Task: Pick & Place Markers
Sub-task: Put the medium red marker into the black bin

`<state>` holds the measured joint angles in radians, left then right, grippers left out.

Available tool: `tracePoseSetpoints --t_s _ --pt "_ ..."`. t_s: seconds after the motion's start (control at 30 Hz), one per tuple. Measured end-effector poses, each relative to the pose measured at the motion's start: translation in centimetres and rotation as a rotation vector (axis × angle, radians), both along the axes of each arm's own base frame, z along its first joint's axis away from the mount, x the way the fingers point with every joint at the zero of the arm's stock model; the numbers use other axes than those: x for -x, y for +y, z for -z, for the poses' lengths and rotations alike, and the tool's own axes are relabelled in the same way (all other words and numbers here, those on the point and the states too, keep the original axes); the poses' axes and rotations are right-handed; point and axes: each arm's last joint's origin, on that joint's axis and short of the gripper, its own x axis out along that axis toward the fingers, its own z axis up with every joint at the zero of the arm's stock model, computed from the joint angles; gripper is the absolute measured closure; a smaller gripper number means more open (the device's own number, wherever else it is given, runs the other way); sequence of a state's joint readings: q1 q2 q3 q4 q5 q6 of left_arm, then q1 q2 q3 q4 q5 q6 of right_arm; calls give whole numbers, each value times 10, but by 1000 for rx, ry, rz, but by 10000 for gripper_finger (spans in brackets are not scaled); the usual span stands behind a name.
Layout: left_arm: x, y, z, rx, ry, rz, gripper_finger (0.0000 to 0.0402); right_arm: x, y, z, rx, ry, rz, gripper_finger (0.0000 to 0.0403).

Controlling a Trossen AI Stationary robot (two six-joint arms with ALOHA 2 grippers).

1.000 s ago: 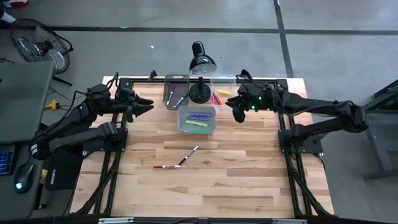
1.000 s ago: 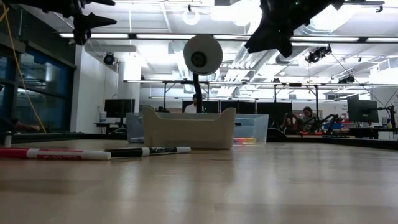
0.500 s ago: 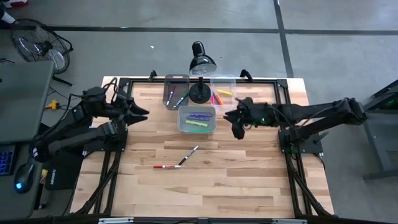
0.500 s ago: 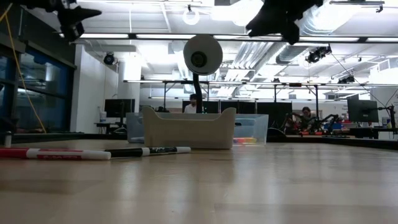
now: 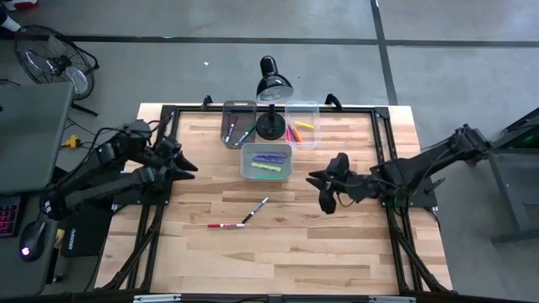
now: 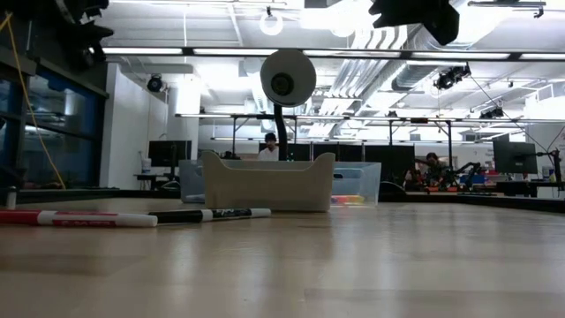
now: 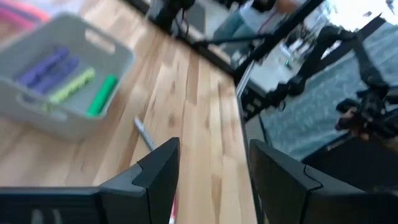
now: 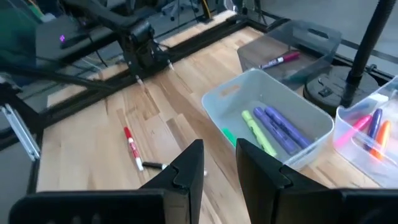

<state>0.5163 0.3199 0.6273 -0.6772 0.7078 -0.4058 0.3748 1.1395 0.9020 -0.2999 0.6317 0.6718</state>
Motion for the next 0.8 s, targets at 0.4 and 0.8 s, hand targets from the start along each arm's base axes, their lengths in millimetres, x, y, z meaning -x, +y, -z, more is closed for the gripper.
tracePoseSetpoints --t_s 0.4,0.8 --pt "3 -4 12 5 120 28 211 -2 22 18 -30 67 -9 320" --pt "-68 -12 23 -12 294 89 211 6 38 20 -14 89 -93 320"
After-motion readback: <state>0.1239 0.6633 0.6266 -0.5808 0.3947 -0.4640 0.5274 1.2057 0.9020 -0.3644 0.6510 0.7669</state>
